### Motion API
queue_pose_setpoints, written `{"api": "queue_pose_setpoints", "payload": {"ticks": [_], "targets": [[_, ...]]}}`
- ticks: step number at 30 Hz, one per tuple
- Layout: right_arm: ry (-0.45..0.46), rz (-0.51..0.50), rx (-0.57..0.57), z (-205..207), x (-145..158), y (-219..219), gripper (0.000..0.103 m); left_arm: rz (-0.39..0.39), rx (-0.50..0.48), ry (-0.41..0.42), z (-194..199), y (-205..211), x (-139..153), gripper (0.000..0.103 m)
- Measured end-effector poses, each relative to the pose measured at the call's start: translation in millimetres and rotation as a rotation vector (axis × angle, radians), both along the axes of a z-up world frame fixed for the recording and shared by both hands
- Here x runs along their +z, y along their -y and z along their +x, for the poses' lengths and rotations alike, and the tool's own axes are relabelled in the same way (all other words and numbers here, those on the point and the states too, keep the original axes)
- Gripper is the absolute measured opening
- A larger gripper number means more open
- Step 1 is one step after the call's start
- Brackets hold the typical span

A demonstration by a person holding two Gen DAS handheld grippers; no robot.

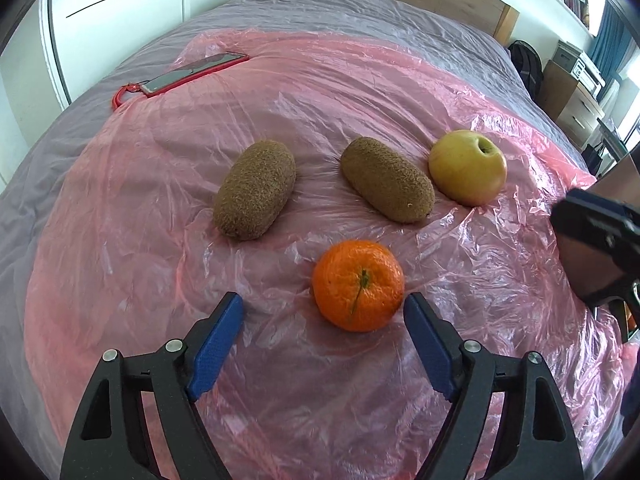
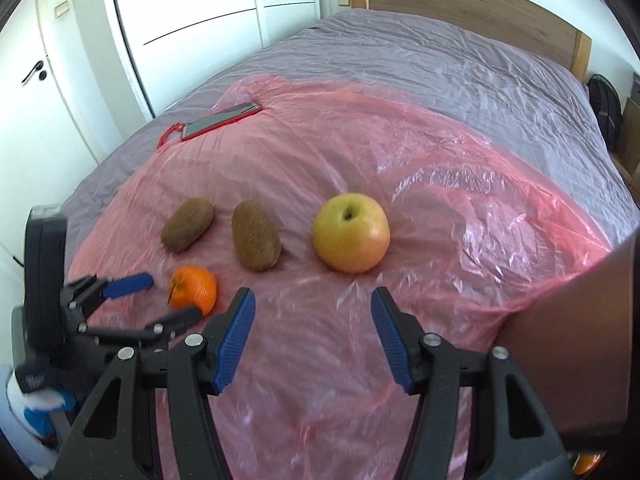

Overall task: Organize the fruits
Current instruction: 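Grasp the yellow apple with the right tool while the left tool grasps the mandarin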

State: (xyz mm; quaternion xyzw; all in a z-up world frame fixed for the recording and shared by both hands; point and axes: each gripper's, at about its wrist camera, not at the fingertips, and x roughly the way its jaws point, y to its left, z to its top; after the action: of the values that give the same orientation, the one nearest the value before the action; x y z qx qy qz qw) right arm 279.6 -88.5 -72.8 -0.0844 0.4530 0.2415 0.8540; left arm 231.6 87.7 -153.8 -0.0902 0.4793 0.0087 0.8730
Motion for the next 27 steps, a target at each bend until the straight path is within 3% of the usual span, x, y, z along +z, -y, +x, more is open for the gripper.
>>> {"api": "queue_pose_setpoints", "payload": {"ticks": [6,10,27], "targets": [[0.006,-0.021,-0.055,33.6,-15.8,-13.4,0.075,-0.006,-0.031,0.003,10.0,0.5,-3.8,0.074],[0.017,-0.057,-0.086,50.3,-27.1,-20.3,0.099,-0.012,-0.040,0.001,15.8,0.6,-6.2,0.071],[-0.021,-0.100,-0.102,88.1,-71.8,-30.3,0.100,0.003,-0.079,0.009,27.5,8.0,-15.7,0.055]]}}
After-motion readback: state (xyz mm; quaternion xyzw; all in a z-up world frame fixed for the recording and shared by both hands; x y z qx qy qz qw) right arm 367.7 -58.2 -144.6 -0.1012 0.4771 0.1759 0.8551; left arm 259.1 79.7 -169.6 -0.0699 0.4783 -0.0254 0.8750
